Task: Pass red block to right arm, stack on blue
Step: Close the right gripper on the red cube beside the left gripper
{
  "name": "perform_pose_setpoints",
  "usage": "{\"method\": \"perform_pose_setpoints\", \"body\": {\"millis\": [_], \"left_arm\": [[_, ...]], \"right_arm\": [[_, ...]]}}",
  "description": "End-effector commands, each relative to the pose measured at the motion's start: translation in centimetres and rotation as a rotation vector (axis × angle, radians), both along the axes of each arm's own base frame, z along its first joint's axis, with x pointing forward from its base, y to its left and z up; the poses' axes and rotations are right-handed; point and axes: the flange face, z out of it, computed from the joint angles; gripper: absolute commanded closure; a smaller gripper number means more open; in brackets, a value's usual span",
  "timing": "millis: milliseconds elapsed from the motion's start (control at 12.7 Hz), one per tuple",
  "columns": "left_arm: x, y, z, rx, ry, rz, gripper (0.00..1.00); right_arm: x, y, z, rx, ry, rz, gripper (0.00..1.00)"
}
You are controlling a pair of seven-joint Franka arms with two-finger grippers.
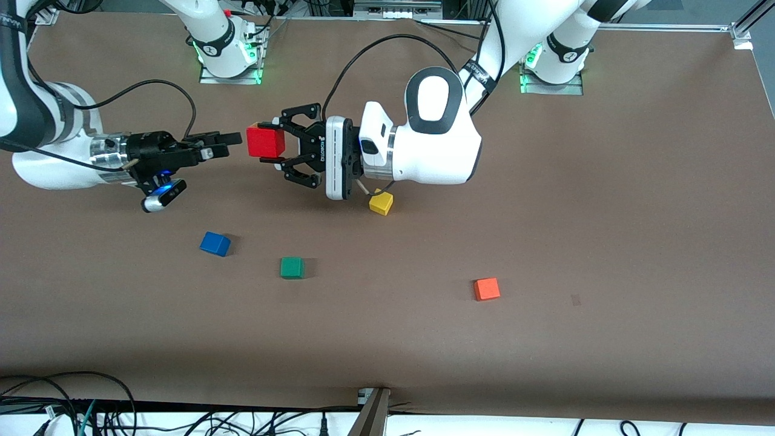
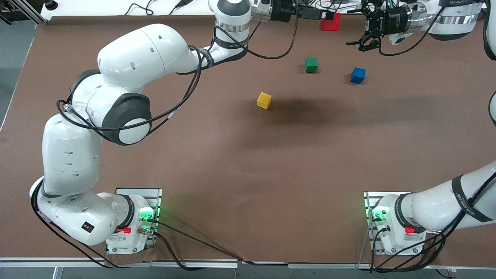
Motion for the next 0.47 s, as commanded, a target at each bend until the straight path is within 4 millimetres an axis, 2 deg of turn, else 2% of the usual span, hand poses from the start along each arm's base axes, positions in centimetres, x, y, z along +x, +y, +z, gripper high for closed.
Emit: {"method": "perform_pose_setpoints", "body": {"millis": [0, 236, 393], "left_arm": [[0.2, -0.5, 0.7, -0.045, 0.022, 0.012, 1.0], [0.2, -0.5, 0.7, -0.047, 0.025, 0.011, 1.0], [0.2, -0.5, 0.7, -0.046, 0.025, 0.012, 1.0]], "right_arm": [[-0.2, 1.8, 0.7, 0.024, 0.024, -0.031, 0.0], [-0.4, 4.2, 0.9, 0.034, 0.02, -0.011, 0.0], [0.0, 4.2, 1.3, 0.064, 0.02, -0.04, 0.0]]}}
